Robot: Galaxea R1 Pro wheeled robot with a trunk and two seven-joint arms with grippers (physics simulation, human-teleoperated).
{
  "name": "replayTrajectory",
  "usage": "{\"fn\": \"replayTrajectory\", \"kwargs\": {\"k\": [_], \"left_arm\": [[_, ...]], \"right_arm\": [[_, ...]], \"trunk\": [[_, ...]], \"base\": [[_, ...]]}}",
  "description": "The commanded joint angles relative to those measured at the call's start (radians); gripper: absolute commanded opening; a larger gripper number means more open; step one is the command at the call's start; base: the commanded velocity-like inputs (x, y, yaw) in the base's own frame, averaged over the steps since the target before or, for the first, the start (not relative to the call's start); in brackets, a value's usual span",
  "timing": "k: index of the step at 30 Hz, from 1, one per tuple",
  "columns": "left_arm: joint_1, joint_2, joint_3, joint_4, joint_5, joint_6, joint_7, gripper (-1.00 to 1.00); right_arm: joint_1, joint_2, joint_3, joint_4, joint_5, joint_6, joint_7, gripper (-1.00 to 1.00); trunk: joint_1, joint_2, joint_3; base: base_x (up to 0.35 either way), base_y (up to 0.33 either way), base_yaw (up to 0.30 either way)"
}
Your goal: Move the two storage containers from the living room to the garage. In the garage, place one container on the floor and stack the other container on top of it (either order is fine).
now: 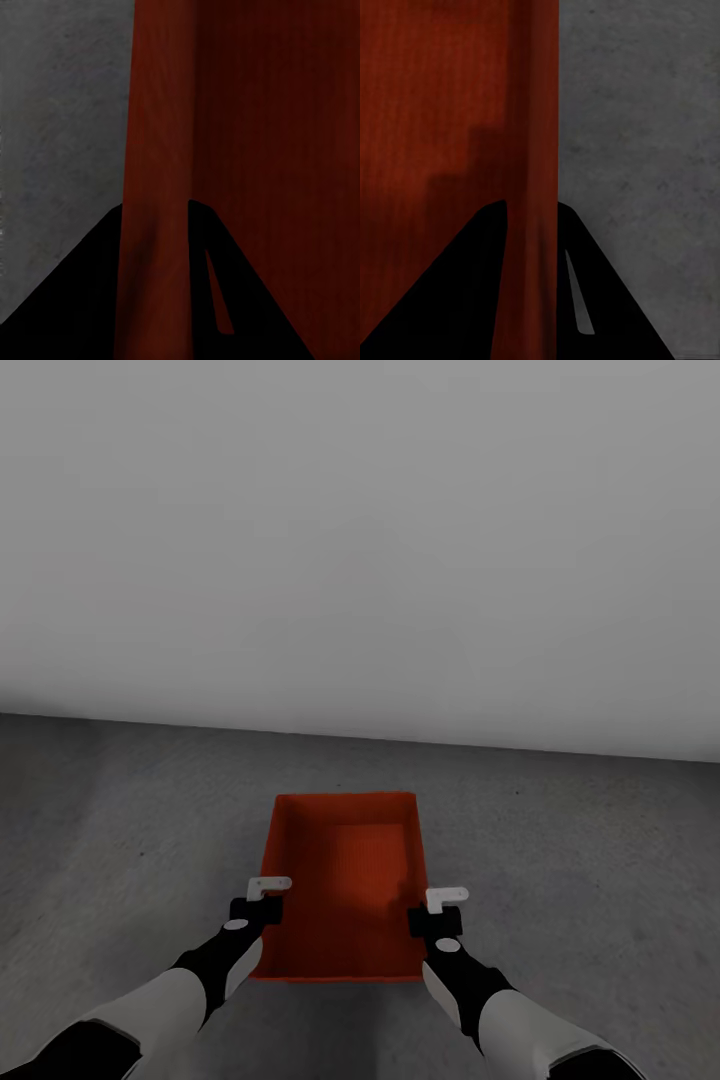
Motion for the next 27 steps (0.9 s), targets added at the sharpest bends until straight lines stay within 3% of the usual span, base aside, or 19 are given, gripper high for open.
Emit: {"fn": "replayTrajectory", "kwargs": {"k": [1, 4, 27], "left_arm": [[0.003, 0.001, 0.033, 0.034, 0.000, -0.070, 0.006, -1.00], [0.003, 0.001, 0.033, 0.034, 0.000, -0.070, 0.006, -1.00], [0.003, 0.001, 0.032, 0.029, -0.002, -0.070, 0.006, -1.00]], "right_arm": [[0.000, -0.009, 0.024, 0.010, -0.008, -0.008, -0.030, -1.00], [0.000, -0.009, 0.024, 0.009, -0.008, -0.008, -0.030, -1.00], [0.000, -0.012, 0.024, 0.009, -0.008, -0.008, -0.029, -1.00]], "trunk": [[0.005, -0.007, -0.004], [0.017, -0.028, -0.014], [0.017, -0.028, -0.014]], "base": [[0.000, 0.000, 0.000], [0.000, 0.000, 0.000], [0.000, 0.000, 0.000]]}}
